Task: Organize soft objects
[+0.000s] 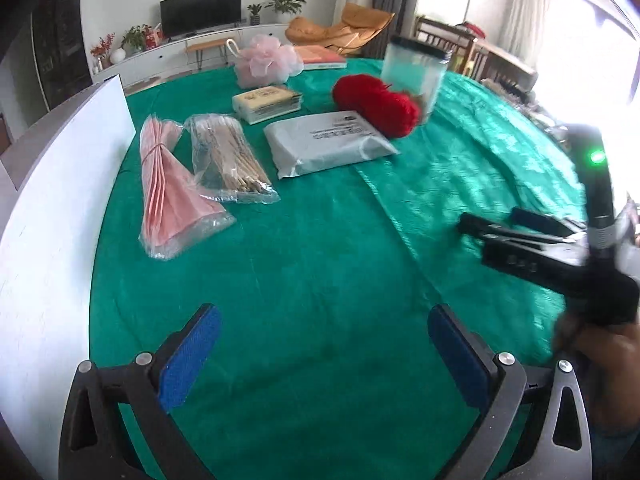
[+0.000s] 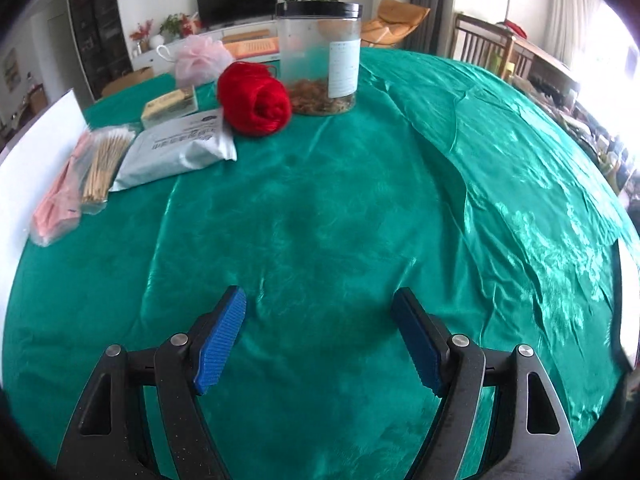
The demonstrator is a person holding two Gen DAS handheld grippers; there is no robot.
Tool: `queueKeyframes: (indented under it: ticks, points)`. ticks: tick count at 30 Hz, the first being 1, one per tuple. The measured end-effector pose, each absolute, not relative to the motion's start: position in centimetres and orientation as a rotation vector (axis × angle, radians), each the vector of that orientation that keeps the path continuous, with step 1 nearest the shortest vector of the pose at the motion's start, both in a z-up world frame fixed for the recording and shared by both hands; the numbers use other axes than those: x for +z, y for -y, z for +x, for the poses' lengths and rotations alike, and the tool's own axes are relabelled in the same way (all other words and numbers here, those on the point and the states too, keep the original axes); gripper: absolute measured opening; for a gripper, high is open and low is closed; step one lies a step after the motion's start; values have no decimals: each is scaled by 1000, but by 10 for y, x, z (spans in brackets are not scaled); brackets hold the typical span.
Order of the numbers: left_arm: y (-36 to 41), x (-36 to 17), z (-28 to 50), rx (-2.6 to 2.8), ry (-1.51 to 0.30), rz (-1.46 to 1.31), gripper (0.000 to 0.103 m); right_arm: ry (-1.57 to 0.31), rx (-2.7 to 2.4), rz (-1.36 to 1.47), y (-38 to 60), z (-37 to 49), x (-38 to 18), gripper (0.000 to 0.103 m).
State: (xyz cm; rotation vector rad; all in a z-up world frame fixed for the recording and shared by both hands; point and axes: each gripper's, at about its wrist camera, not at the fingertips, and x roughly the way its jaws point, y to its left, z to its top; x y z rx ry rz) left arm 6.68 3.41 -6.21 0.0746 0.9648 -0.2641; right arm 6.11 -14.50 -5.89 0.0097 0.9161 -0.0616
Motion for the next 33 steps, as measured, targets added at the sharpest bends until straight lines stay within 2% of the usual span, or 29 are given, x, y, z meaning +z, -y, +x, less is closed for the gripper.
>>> queueKeyframes:
  ticks: [3, 7, 33]
  points:
    - [-27, -86, 105, -186, -1020, 88, 103, -915, -52, 18, 147, 92, -63, 90]
    - [-19, -89, 135, -159, -960, 70, 103, -924, -58, 31, 151, 104, -63, 95]
    - [-18, -88, 140, -168, -945, 70, 103, -923, -57, 29, 148, 102, -64, 95]
